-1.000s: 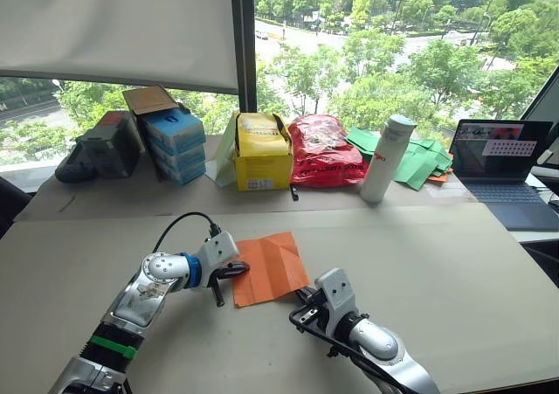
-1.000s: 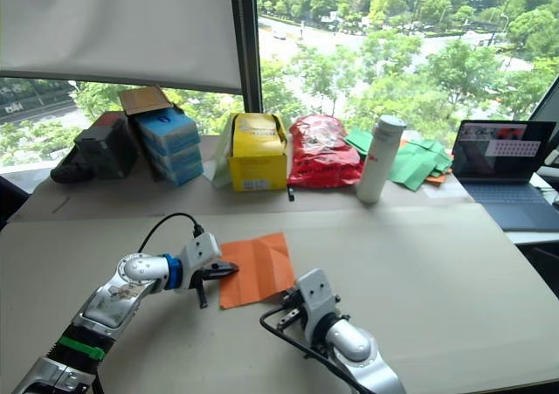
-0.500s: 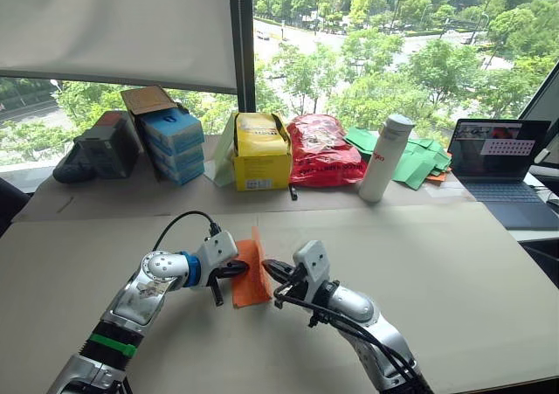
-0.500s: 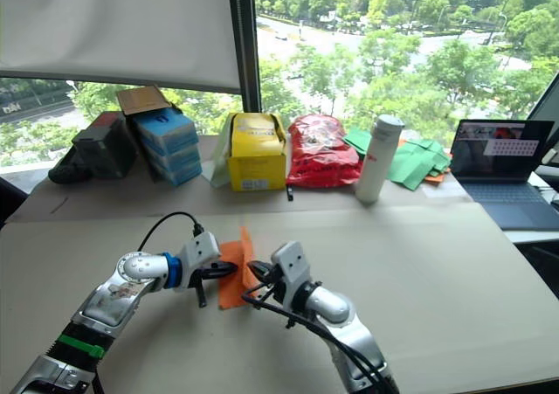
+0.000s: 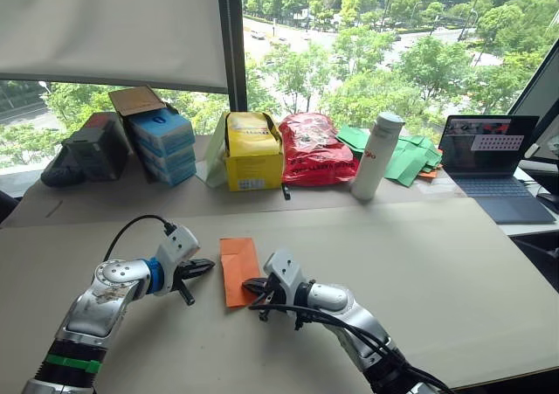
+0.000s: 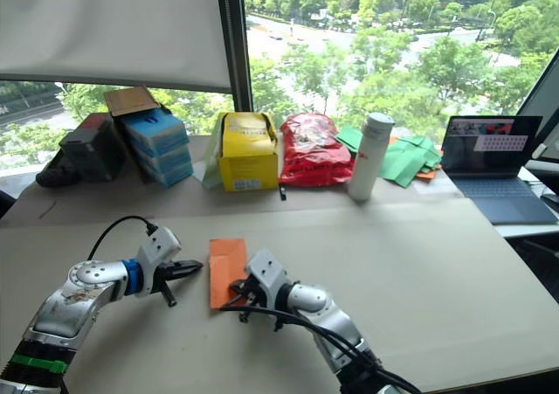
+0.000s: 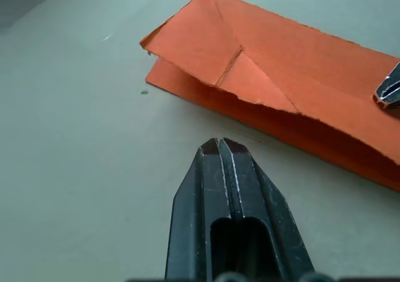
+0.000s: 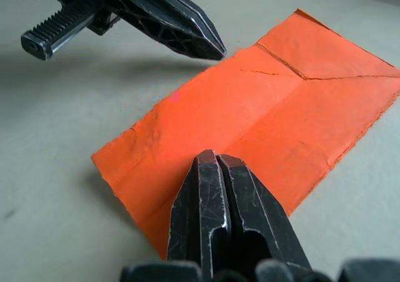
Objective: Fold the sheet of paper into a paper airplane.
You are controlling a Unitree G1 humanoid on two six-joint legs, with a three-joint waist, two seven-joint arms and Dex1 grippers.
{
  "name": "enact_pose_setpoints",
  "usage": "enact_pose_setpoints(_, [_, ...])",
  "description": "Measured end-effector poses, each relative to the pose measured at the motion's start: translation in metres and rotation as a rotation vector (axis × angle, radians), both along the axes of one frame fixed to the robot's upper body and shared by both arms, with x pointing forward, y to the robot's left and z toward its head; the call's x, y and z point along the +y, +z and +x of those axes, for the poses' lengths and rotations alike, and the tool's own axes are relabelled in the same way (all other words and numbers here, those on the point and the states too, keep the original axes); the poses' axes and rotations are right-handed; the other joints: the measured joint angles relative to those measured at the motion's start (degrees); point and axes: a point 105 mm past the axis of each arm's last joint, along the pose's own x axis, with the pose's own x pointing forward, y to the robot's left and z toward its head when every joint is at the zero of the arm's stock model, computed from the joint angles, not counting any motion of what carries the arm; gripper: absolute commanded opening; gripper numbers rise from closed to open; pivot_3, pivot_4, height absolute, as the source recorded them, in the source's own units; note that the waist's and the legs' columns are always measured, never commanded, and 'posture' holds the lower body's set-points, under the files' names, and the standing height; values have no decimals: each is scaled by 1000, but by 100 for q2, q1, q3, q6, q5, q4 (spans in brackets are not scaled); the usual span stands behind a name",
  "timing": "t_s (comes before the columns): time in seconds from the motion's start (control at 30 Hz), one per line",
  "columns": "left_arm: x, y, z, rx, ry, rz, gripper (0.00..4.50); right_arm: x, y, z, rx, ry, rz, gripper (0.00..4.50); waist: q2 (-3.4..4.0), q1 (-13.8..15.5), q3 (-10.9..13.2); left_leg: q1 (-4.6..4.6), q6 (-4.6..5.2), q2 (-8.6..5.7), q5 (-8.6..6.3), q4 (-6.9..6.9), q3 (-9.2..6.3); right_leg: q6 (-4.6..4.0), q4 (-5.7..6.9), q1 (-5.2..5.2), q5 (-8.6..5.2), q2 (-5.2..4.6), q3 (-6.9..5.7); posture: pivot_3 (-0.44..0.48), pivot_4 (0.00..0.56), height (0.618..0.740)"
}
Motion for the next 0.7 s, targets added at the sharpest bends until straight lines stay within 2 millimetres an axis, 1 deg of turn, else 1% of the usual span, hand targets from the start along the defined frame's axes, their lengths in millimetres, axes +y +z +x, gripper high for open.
enact_pose_setpoints(0.1, [-17, 22, 0, -35, -33, -121, 0, 1, 0, 0, -2, 17, -9, 32, -8, -2, 0, 0, -1, -1, 0, 0, -1, 0, 0, 0, 0, -7, 1, 0, 150, 740])
enact_pose_setpoints(0.17, [-27, 28, 2, -51, -51, -162, 0, 3, 0, -1, -4, 27, -15, 32, -6, -8, 0, 2, -6, -1, 2, -4, -1, 0, 2, -2, 0, -4, 3, 0, 150, 740])
enact_pose_setpoints(0.2, [-30, 26, 2, -49, -51, -171, 0, 3, 0, 0, -1, 28, -18, 32, -6, -25, 1, 4, -10, -1, 4, -8, -1, -2, 3, -3, 0, -3, 5, 0, 150, 740])
enact_pose_setpoints(0.3, [-38, 10, 2, -4, -56, -179, 0, 4, 0, 0, 2, 29, -19, 32, -6, -35, 1, 4, -17, 0, 9, -13, 0, -6, 5, -5, -2, 5, 5, 0, 150, 740])
enact_pose_setpoints(0.43, [-33, -27, 2, 63, -33, -110, 0, 2, 0, 0, 10, 25, -33, 32, -5, -22, 2, 0, -16, -1, 8, -13, 0, -8, 3, -12, -3, 2, 4, 0, 150, 740])
enact_pose_setpoints(0.5, [-35, -29, 3, 35, -58, -89, 0, 1, 3, 0, 4, 34, -42, 32, -5, -3, 1, 2, -13, -1, 6, -12, 0, -8, 2, -10, -4, -13, 4, 0, 150, 740])
enact_pose_setpoints(0.53, [-36, -29, 4, 20, -69, -76, 0, 0, 4, 0, 0, 39, -46, 32, -5, 2, 2, 1, -11, -2, 5, -12, 0, -8, 0, -11, -4, -40, 4, 0, 150, 740])
enact_pose_setpoints(0.6, [-36, -30, 4, -5, -87, -52, 0, 0, 7, 1, -4, 46, -44, 32, -4, -3, 1, 4, -9, -3, 4, -13, 0, -8, 2, -10, -4, -48, 2, 0, 150, 740])
enact_pose_setpoints(0.7, [-36, -30, 5, -19, -92, -40, 0, 4, 18, 7, -37, 72, -53, 32, -3, -8, 2, 4, -10, -3, 4, -14, 0, -8, 4, -13, -4, -52, -1, 0, 150, 740])
